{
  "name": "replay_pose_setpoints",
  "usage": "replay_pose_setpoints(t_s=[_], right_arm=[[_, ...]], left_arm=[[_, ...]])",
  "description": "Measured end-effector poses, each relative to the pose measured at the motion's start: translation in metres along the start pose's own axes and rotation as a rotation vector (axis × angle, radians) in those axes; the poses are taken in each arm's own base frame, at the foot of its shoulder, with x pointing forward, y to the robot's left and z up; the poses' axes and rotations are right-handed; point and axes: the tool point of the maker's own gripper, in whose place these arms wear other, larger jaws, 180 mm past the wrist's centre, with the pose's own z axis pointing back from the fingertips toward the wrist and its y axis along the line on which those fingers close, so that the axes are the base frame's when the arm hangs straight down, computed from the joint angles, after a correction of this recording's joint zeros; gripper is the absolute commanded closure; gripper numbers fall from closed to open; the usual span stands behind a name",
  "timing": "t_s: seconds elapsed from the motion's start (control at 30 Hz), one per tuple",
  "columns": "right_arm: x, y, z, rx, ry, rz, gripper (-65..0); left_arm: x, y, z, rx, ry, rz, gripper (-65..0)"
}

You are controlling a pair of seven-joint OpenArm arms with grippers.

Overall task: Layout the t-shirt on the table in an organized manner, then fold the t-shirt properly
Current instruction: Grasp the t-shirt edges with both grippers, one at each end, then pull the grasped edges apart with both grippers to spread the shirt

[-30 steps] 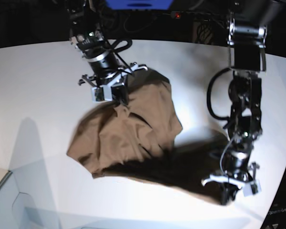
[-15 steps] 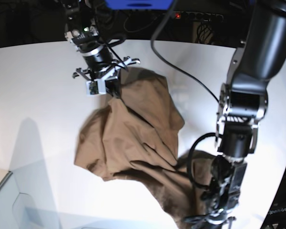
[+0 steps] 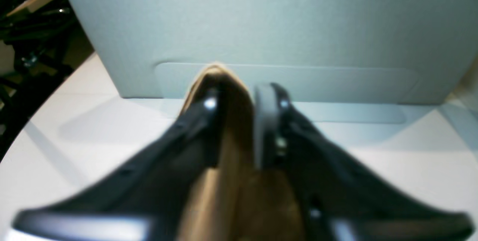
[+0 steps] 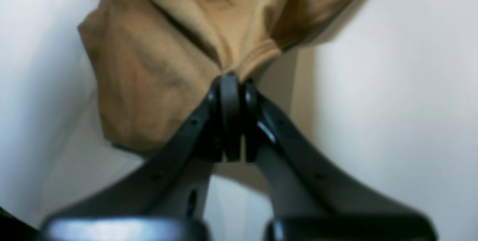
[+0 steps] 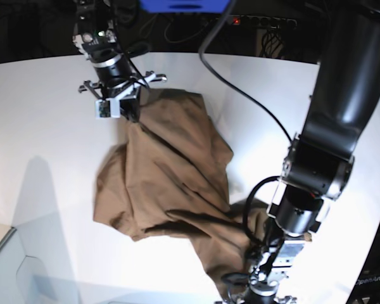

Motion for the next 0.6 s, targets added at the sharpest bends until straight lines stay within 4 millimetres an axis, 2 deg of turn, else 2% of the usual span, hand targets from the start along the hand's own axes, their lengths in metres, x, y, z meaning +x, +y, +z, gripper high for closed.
replay_pose_setpoints(t_s=[0.07, 0.1, 0.2, 0.27, 0.37, 0.43, 0.5, 0.6], right_arm=[[0.0, 0.0, 0.0, 0.0, -0.001, -0.002, 0.0], [0.0, 0.001, 0.0, 0.0, -0.003, -0.002, 0.0], [-0.002, 0.001, 0.001, 0.002, 0.002, -0.003, 0.0], [-0.003, 0.001, 0.002, 0.001, 0.006, -0.004, 0.0], [0.0, -0.006, 0.001, -0.016, -0.001, -0.004, 0.0], [0.001, -0.021, 0.002, -0.046, -0.004, 0.004, 0.0], [0.004, -0.038, 0.004, -0.085, -0.008, 0.02, 0.0], [0.012, -0.053, 0.008, -0.127, -0.028, 0.019, 0.0]], left_arm=[[-0.003, 0.001, 0.001, 0.0, 0.006, -0.004, -30.5], [-0.006, 0.001, 0.002, 0.002, 0.008, -0.004, -31.9], [-0.025, 0.001, 0.007, -0.002, 0.039, -0.002, -32.0], [-0.034, 0.011, 0.01, 0.012, 0.057, -0.005, -32.0], [-0.042, 0.043, 0.016, 0.057, 0.06, -0.018, -32.0], [-0.054, 0.07, 0.025, 0.09, 0.069, -0.037, -32.0], [-0.075, 0.099, 0.041, 0.125, 0.094, -0.059, -32.0], [-0.122, 0.126, 0.072, 0.145, 0.172, -0.087, -32.3]])
